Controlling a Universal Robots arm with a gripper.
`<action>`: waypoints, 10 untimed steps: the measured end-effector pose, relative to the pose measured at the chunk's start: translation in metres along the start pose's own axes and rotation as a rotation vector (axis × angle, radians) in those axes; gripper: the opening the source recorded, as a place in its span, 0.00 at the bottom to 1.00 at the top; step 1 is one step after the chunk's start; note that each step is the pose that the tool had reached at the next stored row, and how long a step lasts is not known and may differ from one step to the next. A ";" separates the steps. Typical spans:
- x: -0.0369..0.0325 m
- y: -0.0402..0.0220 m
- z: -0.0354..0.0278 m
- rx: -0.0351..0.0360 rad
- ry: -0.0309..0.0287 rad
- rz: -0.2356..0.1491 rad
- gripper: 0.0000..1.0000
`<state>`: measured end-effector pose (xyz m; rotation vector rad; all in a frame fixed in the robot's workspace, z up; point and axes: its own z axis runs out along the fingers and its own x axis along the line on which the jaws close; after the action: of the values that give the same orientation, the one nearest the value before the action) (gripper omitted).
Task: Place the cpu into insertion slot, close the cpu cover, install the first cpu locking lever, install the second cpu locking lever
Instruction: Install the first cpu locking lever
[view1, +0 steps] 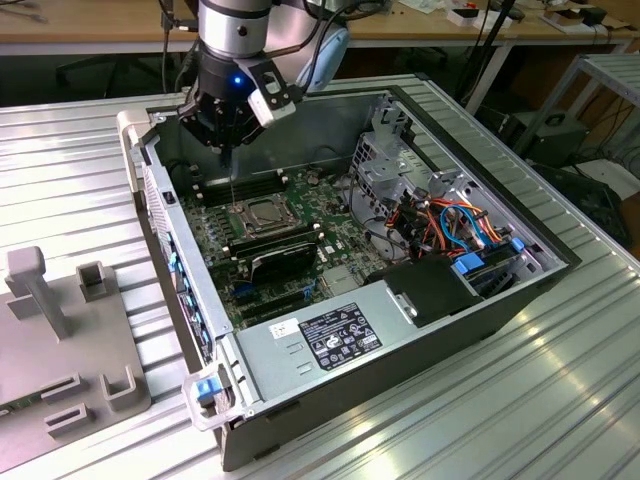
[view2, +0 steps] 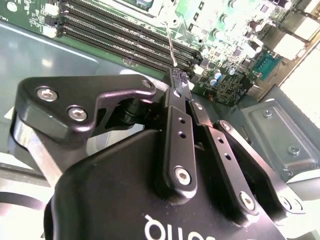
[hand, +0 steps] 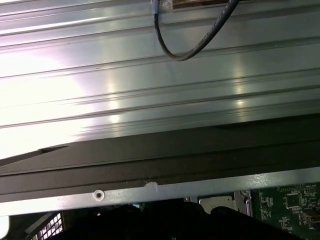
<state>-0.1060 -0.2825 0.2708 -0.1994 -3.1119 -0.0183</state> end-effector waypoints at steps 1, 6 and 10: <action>-0.0001 -0.0006 0.0001 0.0001 0.0000 0.000 0.11; -0.0014 -0.0077 0.0002 0.0000 0.0000 0.000 0.11; -0.0018 -0.0102 0.0003 0.0001 0.0001 0.000 0.11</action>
<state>-0.1055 -0.2928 0.2704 -0.1992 -3.1118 -0.0182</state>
